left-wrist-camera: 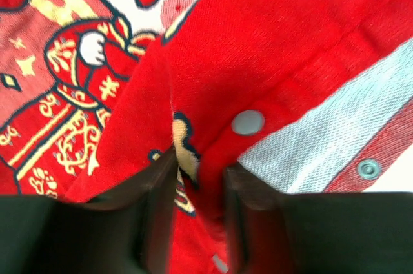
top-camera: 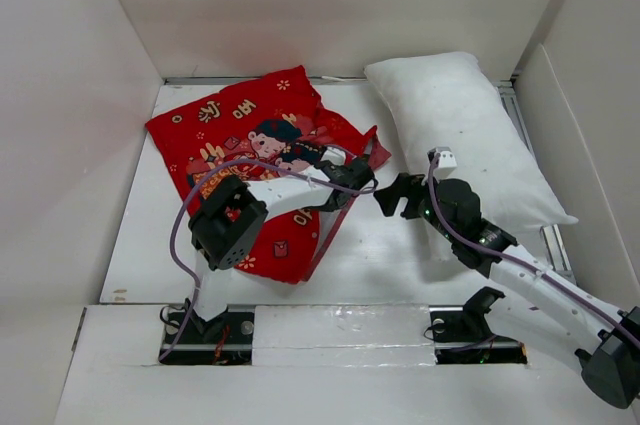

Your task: Put the pillow into the pillowcase

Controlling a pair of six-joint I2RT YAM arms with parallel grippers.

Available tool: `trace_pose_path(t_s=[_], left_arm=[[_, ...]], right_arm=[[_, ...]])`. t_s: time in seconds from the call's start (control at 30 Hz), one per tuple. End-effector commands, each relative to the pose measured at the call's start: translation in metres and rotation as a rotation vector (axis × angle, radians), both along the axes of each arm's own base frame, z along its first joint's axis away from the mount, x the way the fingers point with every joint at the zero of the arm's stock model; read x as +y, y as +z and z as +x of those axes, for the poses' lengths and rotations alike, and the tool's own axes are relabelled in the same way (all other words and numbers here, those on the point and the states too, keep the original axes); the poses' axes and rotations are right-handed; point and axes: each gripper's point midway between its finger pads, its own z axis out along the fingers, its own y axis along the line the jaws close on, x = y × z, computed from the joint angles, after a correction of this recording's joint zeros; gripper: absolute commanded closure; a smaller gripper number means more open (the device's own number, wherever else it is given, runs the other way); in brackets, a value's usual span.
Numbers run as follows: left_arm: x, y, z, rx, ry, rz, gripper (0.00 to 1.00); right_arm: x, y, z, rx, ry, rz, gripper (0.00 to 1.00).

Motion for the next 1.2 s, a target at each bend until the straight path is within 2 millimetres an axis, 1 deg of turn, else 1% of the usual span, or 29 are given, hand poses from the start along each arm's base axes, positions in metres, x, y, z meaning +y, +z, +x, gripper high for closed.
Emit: trace_pose_path(t_s=[0.0,0.1,0.2,0.23,0.27,0.3,0.37,0.4,0.43,0.47,0.5,0.57,0.6,0.63,0.67,0.7,0.73,0.77,0.8,0.83,0.87,0.9,0.97,1.0,1.03,1.07,1.1,1.13,1.17], left_arm=[[0.000,0.029,0.013,-0.098,0.047,-0.017,0.76],[-0.002,0.037,0.019,-0.135,0.063,-0.025,1.00],[0.001,0.041,0.020,-0.150,0.086,-0.016,1.00],[0.003,0.048,0.022,-0.177,0.098,-0.022,1.00],[0.010,0.052,0.024,-0.192,0.132,-0.024,1.00],[0.013,0.057,0.024,-0.212,0.149,-0.028,1.00],[0.019,0.075,0.024,-0.262,0.181,-0.051,1.00],[0.023,0.083,0.027,-0.285,0.200,-0.066,1.00],[0.024,0.088,0.026,-0.299,0.203,-0.087,1.00],[0.019,0.102,0.025,-0.305,0.189,-0.144,1.00],[0.021,0.105,0.026,-0.301,0.184,-0.164,1.00],[0.015,0.118,0.026,-0.291,0.146,-0.240,1.00],[0.019,0.118,0.029,-0.279,0.147,-0.258,1.00],[0.011,0.124,0.033,-0.282,0.126,-0.312,1.00],[0.009,0.122,0.033,-0.258,0.090,-0.322,1.00],[0.009,0.119,0.032,-0.215,0.074,-0.385,1.00],[0.007,0.120,0.033,-0.201,0.058,-0.425,1.00],[0.001,0.123,0.039,-0.208,0.036,-0.485,1.00],[-0.001,0.123,0.041,-0.198,0.018,-0.520,1.00],[-0.002,0.122,0.041,-0.162,0.001,-0.573,1.00],[-0.002,0.123,0.041,-0.153,-0.020,-0.591,1.00],[-0.005,0.123,0.039,-0.140,-0.030,-0.604,1.00],[-0.006,0.130,0.043,-0.143,-0.039,-0.610,1.00],[-0.005,0.126,0.042,-0.126,-0.044,-0.590,1.00],[-0.005,0.126,0.042,-0.126,-0.044,-0.590,1.00],[-0.005,0.129,0.042,-0.126,-0.044,-0.590,1.00],[-0.004,0.129,0.042,-0.126,-0.051,-0.584,1.00],[-0.004,0.129,0.042,-0.126,-0.051,-0.584,1.00],[-0.004,0.129,0.042,-0.126,-0.051,-0.584,1.00]], right_arm=[[0.003,0.016,0.003,-0.039,0.011,0.021,0.12],[0.002,0.015,0.003,-0.044,0.013,0.013,0.12],[0.002,0.018,0.002,-0.065,0.030,-0.006,0.12],[0.001,0.021,0.001,-0.080,0.033,-0.008,0.10],[-0.002,0.021,0.003,-0.084,0.026,-0.016,0.04],[-0.002,0.036,0.004,-0.119,0.027,-0.004,0.01],[-0.011,0.042,0.008,-0.128,0.004,-0.036,0.00],[-0.018,0.059,0.017,-0.145,-0.026,-0.037,0.00],[-0.024,0.045,0.024,-0.089,-0.040,-0.097,0.00],[-0.027,0.046,0.030,-0.073,-0.046,-0.118,0.00],[-0.038,0.066,0.043,-0.092,-0.082,-0.118,0.00],[-0.047,0.070,0.059,-0.085,-0.101,-0.170,0.00],[-0.052,0.076,0.066,-0.089,-0.106,-0.190,0.00],[-0.066,0.104,0.081,-0.132,-0.162,-0.194,0.00],[-0.072,0.088,0.096,-0.063,-0.189,-0.247,0.00],[-0.094,0.089,0.112,-0.031,-0.280,-0.282,0.00],[-0.099,0.092,0.123,-0.012,-0.298,-0.313,0.00],[-0.095,0.121,0.139,-0.055,-0.298,-0.313,0.00],[-0.098,0.091,0.165,0.017,-0.298,-0.402,0.00],[-0.105,0.088,0.181,0.034,-0.347,-0.448,0.00],[-0.105,0.076,0.212,0.061,-0.368,-0.517,0.00],[-0.108,0.065,0.228,0.087,-0.386,-0.564,0.00],[-0.130,0.033,0.257,0.188,-0.434,-0.639,0.00],[-0.133,0.053,0.280,0.164,-0.458,-0.637,0.00],[-0.133,-0.021,0.285,0.347,-0.416,-0.728,0.00],[-0.145,-0.036,0.293,0.393,-0.450,-0.754,0.00],[-0.148,-0.031,0.307,0.385,-0.475,-0.733,0.00],[-0.149,-0.073,0.308,0.468,-0.470,-0.763,0.00],[-0.148,-0.082,0.311,0.478,-0.466,-0.768,0.00]])
